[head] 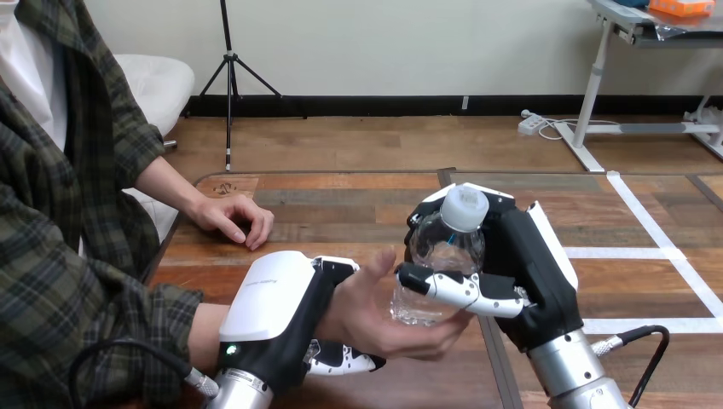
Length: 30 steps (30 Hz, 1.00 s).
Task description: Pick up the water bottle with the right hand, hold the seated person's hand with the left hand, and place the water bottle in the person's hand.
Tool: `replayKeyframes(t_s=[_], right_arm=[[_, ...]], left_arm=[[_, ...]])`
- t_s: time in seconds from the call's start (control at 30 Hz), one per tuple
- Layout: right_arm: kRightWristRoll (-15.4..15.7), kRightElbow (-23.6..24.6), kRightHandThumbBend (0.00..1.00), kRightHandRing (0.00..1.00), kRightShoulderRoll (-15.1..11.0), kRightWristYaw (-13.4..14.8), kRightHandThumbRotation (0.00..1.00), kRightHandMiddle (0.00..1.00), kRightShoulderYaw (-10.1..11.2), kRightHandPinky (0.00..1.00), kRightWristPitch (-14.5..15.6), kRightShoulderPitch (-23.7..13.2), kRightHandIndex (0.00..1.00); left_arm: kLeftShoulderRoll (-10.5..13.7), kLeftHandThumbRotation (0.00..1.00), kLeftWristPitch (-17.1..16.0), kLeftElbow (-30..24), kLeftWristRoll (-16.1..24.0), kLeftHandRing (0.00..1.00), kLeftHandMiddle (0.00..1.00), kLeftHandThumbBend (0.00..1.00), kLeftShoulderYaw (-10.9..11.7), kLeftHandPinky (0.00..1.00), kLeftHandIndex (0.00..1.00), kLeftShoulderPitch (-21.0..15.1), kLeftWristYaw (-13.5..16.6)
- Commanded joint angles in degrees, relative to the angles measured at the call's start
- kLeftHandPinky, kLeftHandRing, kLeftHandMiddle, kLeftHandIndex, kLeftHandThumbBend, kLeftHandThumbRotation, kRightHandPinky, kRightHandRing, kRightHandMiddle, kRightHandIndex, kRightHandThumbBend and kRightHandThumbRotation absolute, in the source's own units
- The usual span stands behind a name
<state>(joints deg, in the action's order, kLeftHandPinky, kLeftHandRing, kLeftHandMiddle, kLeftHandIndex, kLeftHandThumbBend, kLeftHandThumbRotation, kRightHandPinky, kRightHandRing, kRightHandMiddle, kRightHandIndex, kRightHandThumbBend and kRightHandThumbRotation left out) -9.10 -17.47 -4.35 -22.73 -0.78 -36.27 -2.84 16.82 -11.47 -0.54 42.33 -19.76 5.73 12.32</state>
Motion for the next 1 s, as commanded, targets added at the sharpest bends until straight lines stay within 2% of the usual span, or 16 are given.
replayKeyframes(t_s=[0.0, 0.53, 0.97], right_arm=[[-2.4, 4.8, 0.68, 0.40, 0.5, -1.1, 0.00, 0.44, -0.7, 0.37, -1.1, -2.1, 0.46], [-4.3, 8.4, 0.63, 0.40, 0.5, -2.7, 0.00, 0.43, -1.7, 0.35, -0.3, -0.4, 0.46], [-4.1, 10.3, 0.67, 0.38, 0.2, -3.2, 0.00, 0.43, -2.3, 0.34, -0.2, 0.6, 0.45]], left_arm=[[-1.8, 0.00, -2.0, -2.6, -0.5, 0.33, 0.39, 0.80, -1.3, 0.28, 0.41, -2.0, 0.1], [-1.7, 0.00, -1.9, -2.5, -0.8, 0.33, 0.38, 0.80, -0.9, 0.28, 0.41, -2.1, -0.4], [-1.6, 0.00, -1.8, -2.5, -0.6, 0.33, 0.38, 0.80, -0.7, 0.28, 0.41, -2.3, -0.7]])
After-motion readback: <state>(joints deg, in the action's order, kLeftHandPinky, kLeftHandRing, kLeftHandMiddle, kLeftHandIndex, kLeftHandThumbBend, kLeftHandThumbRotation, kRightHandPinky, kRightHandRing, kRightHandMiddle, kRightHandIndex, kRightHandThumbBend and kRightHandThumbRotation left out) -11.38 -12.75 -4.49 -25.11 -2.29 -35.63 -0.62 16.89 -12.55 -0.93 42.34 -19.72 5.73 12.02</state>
